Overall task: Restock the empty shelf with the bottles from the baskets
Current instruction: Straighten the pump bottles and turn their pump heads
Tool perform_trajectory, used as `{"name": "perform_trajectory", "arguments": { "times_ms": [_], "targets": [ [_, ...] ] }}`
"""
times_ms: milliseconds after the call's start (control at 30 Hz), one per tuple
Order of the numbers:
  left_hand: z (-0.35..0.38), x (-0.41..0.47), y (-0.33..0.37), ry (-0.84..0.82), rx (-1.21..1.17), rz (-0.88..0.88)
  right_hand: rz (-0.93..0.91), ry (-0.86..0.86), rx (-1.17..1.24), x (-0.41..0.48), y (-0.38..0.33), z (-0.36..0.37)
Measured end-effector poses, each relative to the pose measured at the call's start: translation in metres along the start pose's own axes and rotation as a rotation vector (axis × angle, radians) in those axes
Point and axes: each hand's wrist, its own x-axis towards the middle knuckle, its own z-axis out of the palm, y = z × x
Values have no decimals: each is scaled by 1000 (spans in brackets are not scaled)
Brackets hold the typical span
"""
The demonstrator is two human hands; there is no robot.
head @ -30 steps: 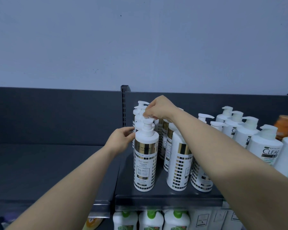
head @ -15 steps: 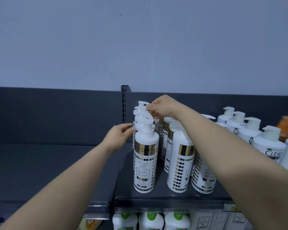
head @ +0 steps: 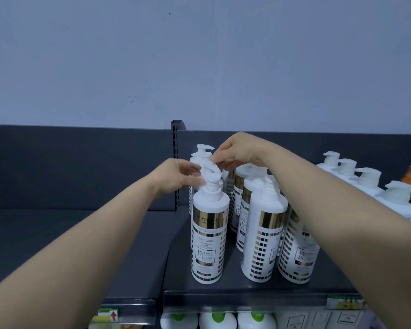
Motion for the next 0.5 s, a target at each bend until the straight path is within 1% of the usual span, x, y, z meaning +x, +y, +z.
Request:
{"name": "perform_trajectory", "arguments": {
  "times_ms": [67,333,433,500],
  "targets": [
    [5,0,-5,-33,19,-12,-2,-40,-11,-2,0,4],
    [10,-5,-5,-32,81,12,-5,-68,-106,-1,-9,7],
    [10,-3,-5,-55,152,14,-9,-59,-116,-1,-9,7],
    [10,-1,-5,-63,156,11,-7,-40,-103,-2,-8,8]
  ]
}}
